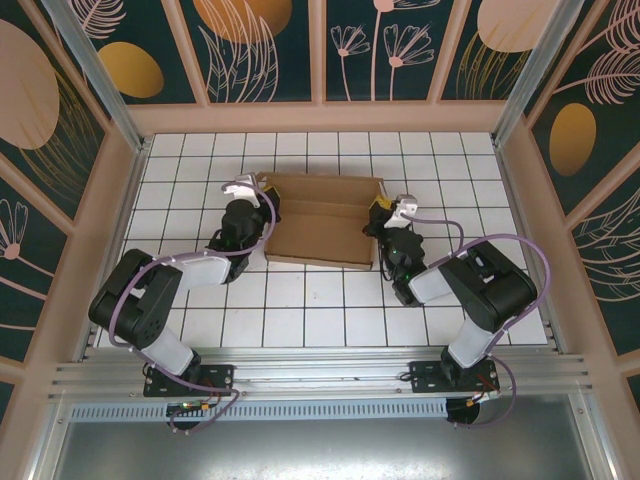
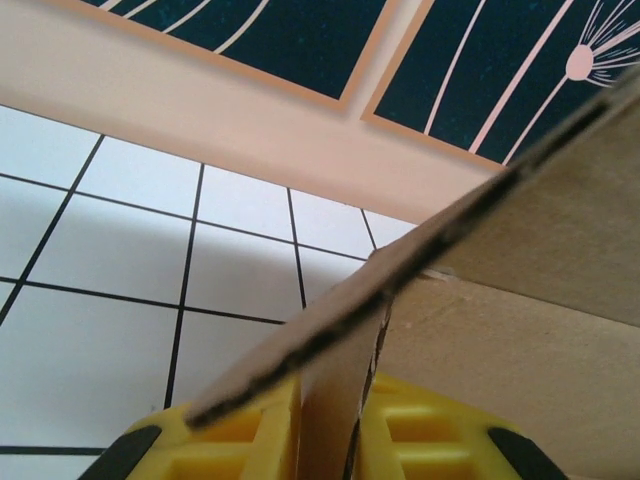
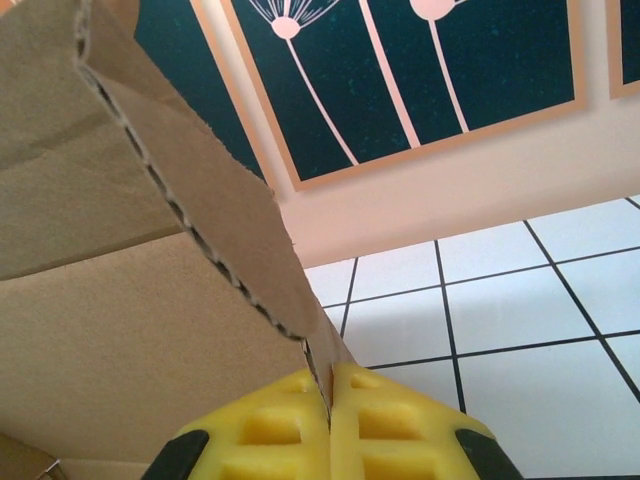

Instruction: Fold the paper box

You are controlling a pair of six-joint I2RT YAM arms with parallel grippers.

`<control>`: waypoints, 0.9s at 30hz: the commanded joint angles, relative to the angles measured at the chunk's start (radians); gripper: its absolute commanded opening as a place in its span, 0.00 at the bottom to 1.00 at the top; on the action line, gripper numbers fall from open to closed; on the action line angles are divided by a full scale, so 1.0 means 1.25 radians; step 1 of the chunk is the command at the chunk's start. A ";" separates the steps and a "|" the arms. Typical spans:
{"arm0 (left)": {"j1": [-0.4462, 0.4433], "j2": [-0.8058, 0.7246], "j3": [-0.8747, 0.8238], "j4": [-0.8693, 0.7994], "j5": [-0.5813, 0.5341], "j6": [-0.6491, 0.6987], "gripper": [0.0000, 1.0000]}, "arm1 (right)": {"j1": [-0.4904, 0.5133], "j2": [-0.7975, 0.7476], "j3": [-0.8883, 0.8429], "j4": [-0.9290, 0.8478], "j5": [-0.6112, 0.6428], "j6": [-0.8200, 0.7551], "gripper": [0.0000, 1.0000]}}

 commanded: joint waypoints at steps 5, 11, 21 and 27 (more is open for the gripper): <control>-0.010 -0.031 -0.039 0.029 0.041 -0.019 0.21 | 0.036 0.002 -0.011 0.091 -0.025 0.016 0.11; -0.011 -0.046 -0.060 0.027 0.047 -0.023 0.24 | 0.073 0.011 -0.017 0.093 -0.013 0.033 0.19; -0.016 -0.078 -0.132 0.039 0.046 -0.044 0.25 | 0.088 0.023 -0.102 0.153 -0.009 0.073 0.20; -0.019 -0.087 -0.172 0.037 0.035 -0.070 0.26 | 0.099 0.041 -0.145 0.190 -0.009 0.083 0.21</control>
